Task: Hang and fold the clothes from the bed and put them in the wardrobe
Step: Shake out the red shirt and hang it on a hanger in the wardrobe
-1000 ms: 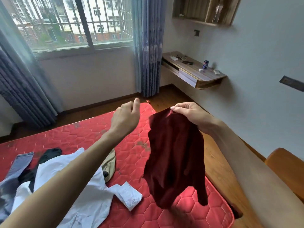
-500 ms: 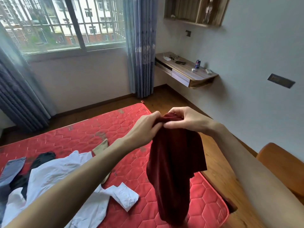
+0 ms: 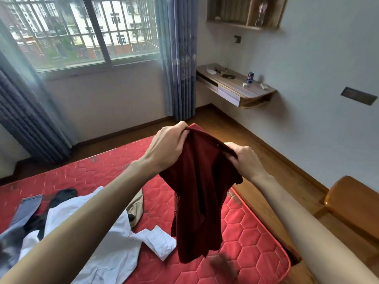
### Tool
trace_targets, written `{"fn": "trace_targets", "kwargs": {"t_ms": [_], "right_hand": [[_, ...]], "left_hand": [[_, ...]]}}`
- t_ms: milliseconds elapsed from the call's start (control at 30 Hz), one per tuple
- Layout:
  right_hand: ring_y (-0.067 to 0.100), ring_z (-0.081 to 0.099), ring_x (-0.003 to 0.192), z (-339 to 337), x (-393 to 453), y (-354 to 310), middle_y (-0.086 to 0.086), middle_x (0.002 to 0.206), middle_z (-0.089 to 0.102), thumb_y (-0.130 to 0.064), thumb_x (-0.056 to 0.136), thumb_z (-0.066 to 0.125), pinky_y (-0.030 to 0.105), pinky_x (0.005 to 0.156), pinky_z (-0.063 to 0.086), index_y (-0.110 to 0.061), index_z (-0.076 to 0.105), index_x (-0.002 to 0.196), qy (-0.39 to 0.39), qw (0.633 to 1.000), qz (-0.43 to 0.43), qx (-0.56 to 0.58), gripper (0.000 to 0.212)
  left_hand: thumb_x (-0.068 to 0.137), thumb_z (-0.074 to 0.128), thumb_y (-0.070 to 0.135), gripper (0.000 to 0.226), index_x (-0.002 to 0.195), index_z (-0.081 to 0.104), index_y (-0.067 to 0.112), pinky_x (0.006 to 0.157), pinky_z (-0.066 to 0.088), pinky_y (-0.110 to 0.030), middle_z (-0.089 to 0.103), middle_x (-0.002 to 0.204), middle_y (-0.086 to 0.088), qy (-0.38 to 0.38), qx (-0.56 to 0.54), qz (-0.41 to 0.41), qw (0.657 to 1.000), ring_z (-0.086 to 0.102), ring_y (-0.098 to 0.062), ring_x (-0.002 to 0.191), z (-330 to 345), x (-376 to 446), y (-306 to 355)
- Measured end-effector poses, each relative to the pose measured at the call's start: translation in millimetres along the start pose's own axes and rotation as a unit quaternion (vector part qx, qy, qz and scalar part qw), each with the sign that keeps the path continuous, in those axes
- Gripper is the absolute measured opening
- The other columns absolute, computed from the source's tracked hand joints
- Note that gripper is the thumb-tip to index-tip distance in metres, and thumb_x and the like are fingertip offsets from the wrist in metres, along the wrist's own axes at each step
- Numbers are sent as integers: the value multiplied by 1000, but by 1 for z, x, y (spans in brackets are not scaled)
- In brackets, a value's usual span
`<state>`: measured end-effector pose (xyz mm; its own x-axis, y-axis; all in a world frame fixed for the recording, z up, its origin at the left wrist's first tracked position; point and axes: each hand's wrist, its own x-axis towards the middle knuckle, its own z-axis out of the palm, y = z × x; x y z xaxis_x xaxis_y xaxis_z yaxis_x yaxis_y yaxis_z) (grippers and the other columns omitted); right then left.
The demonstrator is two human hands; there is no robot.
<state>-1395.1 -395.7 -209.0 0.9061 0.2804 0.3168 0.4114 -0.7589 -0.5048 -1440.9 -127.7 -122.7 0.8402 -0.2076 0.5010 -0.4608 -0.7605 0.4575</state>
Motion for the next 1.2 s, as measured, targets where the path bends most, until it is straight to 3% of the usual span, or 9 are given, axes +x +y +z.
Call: {"fn": "trace_targets", "kwargs": {"t_ms": [167, 267, 400, 500, 733, 833, 967, 1100, 1200], "right_hand": [[6, 72, 92, -6, 2, 9, -13, 96, 77, -39, 98, 70, 43, 87, 60, -31, 76, 112, 19, 980, 68, 185, 17], [13, 73, 84, -25, 4, 5, -5, 88, 77, -40, 93, 76, 37, 78, 61, -32, 75, 107, 26, 976, 45, 212, 17], [14, 75, 90, -53, 20, -1, -5, 94, 78, -25, 97, 73, 26, 79, 58, -18, 81, 105, -12, 971, -19, 239, 13], [13, 68, 99, -68, 42, 2, -5, 104, 72, -25, 98, 71, 25, 89, 52, -15, 82, 109, 13, 986, -83, 141, 18], [18, 71, 95, -97, 51, -15, -6, 101, 77, -43, 101, 60, 36, 74, 57, -24, 76, 109, 149, 968, -160, -122, 26], [20, 64, 100, -99, 52, -16, -3, 103, 72, -38, 104, 59, 34, 74, 52, -20, 76, 111, 175, 960, -167, -142, 26], [24, 73, 88, -106, 43, -20, 2, 98, 76, -31, 105, 60, 42, 73, 59, -17, 73, 114, 191, 964, -154, -103, 21], [21, 72, 77, -107, 21, -16, -4, 85, 75, -43, 104, 55, 43, 70, 57, -22, 73, 106, 77, 990, -92, -72, 27], [21, 70, 81, -99, -6, -12, -8, 84, 72, -44, 104, 54, 39, 73, 53, -23, 73, 103, 5, 995, -27, -99, 28]], "left_hand": [[106, 55, 27, 16, 101, 67, 19, 76, 53, -44, 70, 80, 3, 33, 26, -37, 998, 67, -26, 77, -22, -2, -13], [104, 58, 32, 11, 108, 65, 24, 80, 53, -45, 77, 94, 1, 54, 71, -57, 994, 70, -31, 90, -37, -2, -23], [104, 57, 36, 13, 104, 57, 22, 73, 48, -45, 74, 89, 0, 74, 148, -72, 984, 67, -39, 87, -52, 0, -40], [104, 58, 38, 17, 102, 62, 21, 70, 47, -43, 74, 87, -4, 78, 181, -68, 978, 67, -40, 86, -58, 1, -47], [105, 60, 36, 22, 97, 70, 18, 70, 44, -37, 58, 98, 6, 101, 154, -77, 980, 62, -26, 79, -48, -3, -54], [103, 63, 32, 21, 96, 75, 16, 74, 47, -37, 54, 102, 5, 112, 113, -77, 984, 58, -19, 81, -43, -5, -57], [106, 55, 33, 26, 93, 70, 16, 73, 51, -43, 67, 89, 3, 107, 93, -82, 987, 65, -28, 82, -40, -5, -53], [105, 46, 47, 39, 83, 60, 18, 67, 51, -45, 60, 69, 3, 46, 70, -73, 994, 62, -33, 71, -32, -19, -50], [106, 55, 39, 35, 77, 53, 21, 62, 44, -41, 49, 61, 8, -19, 55, -52, 997, 61, -33, 67, -14, -31, -50]]}}
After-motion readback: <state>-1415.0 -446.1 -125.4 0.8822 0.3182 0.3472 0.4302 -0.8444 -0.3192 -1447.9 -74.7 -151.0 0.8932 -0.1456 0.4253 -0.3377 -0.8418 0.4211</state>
